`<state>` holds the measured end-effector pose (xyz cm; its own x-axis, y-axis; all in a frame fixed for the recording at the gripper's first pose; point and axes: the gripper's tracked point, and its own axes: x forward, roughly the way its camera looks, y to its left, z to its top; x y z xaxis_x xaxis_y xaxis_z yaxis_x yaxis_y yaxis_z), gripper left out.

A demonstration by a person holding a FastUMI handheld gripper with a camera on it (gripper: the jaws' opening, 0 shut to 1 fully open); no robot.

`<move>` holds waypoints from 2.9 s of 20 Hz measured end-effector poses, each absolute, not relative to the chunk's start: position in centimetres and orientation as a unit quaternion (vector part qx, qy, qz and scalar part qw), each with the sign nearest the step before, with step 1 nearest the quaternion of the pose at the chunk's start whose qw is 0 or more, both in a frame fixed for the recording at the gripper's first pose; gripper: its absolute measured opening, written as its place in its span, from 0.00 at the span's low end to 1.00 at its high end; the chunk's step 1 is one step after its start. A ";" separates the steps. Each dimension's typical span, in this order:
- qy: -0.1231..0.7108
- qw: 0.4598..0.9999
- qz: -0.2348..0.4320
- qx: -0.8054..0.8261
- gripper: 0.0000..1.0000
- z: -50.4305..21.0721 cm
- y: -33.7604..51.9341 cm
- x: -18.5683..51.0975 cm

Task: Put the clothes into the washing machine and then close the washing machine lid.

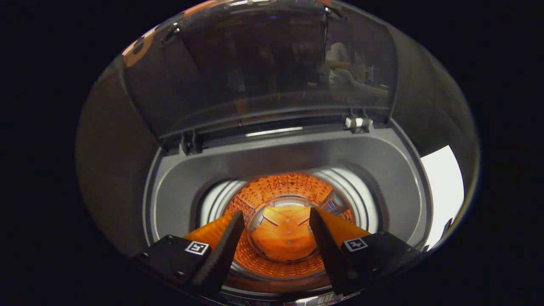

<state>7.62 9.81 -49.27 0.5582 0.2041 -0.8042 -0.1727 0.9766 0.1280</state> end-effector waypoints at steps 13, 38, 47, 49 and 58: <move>0.252 0.958 0.130 0.044 0.99 -29.0 10.8 10.7; 0.217 0.965 0.148 0.003 0.98 -23.2 15.5 28.8; 0.234 0.962 0.136 -0.016 0.96 -25.3 15.4 29.5; 0.237 0.962 0.135 -0.013 0.98 -25.3 15.4 29.5; 0.212 0.967 0.143 -0.016 0.98 -24.5 14.8 27.4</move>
<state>27.42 14.80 -24.46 0.8694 0.2694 -0.4142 -0.2826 0.9588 0.0305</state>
